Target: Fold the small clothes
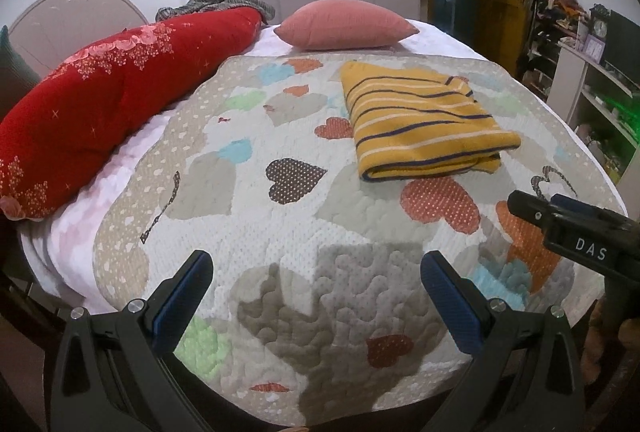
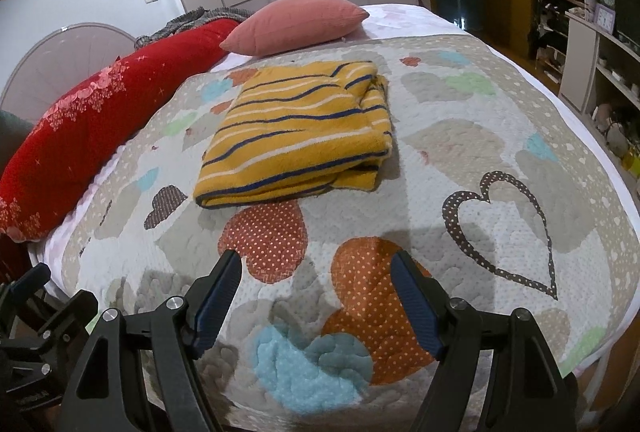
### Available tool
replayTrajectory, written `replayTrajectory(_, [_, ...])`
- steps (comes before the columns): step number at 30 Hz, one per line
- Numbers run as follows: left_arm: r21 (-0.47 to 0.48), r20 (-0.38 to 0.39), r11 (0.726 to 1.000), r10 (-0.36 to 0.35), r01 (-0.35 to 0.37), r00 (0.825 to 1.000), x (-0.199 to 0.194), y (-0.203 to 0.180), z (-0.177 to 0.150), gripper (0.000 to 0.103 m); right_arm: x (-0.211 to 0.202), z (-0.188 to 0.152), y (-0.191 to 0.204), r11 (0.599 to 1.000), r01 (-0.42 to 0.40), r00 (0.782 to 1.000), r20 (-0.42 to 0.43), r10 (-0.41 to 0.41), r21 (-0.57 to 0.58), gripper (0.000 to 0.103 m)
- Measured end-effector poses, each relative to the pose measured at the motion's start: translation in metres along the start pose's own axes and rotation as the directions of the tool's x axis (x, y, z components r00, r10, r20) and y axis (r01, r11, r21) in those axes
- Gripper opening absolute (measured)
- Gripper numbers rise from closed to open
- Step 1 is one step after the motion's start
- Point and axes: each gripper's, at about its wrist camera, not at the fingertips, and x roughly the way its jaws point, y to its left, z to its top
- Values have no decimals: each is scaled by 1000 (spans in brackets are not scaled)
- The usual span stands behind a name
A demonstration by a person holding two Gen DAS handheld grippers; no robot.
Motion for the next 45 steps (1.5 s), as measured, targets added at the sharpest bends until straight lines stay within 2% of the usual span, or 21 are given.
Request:
replayTrajectory(9, [-4, -26, 1000, -14, 14, 1000, 5, -1, -3, 103, 4, -2, -2, 1000, 15, 1000, -13, -15, 6, 82])
replayTrajectory(17, [-16, -62, 998, -57, 56, 996, 11, -3, -6, 103, 5, -5, 0, 1000, 27, 1000, -14, -27, 1, 82])
replayTrajectory(45, [21, -109, 999, -34, 36, 993, 31, -18, -8, 103, 16, -11, -14, 998, 64, 998, -22, -64, 3, 84])
